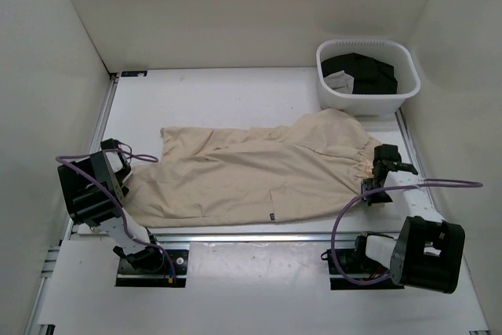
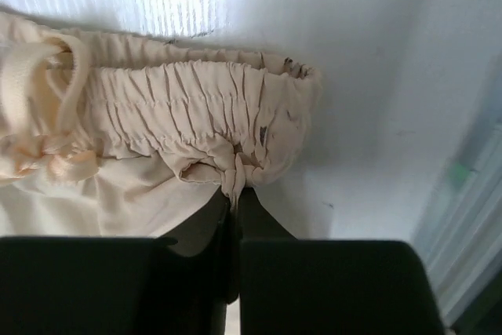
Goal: Fold and stack the trousers
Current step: Flatten the trousers out
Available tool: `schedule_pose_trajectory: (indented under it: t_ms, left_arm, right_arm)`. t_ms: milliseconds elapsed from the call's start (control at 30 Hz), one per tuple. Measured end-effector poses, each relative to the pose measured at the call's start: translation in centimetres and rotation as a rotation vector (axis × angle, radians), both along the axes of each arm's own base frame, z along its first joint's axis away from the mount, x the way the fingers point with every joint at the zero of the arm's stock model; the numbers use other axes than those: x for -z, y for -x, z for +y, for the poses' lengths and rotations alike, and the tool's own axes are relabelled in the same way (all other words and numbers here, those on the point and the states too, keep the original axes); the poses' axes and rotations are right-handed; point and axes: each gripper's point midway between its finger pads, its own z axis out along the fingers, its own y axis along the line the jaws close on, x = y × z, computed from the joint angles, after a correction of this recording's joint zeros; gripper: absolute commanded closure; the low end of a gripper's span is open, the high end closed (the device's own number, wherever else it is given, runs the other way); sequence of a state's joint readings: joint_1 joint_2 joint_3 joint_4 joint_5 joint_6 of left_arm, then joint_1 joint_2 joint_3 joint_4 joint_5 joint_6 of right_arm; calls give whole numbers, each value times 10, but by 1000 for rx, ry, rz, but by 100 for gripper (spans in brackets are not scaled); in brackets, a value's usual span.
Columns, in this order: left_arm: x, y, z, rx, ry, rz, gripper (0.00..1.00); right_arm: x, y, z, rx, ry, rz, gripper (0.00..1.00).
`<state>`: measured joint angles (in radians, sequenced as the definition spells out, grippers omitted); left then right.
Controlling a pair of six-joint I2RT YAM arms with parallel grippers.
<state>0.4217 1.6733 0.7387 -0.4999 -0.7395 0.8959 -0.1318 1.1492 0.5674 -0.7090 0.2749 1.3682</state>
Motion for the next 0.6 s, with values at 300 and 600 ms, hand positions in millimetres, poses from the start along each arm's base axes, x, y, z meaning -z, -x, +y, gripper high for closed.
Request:
schedule_pose_trajectory:
  t_ms: [300, 600]
  left_arm:
    - [0, 6, -2, 1, 1, 1, 3]
    - [-9, -5, -7, -38, 158, -75, 0]
  right_arm:
    - [-49, 35, -24, -49, 149, 147, 51]
    - [-64, 85, -41, -88, 269, 274, 1]
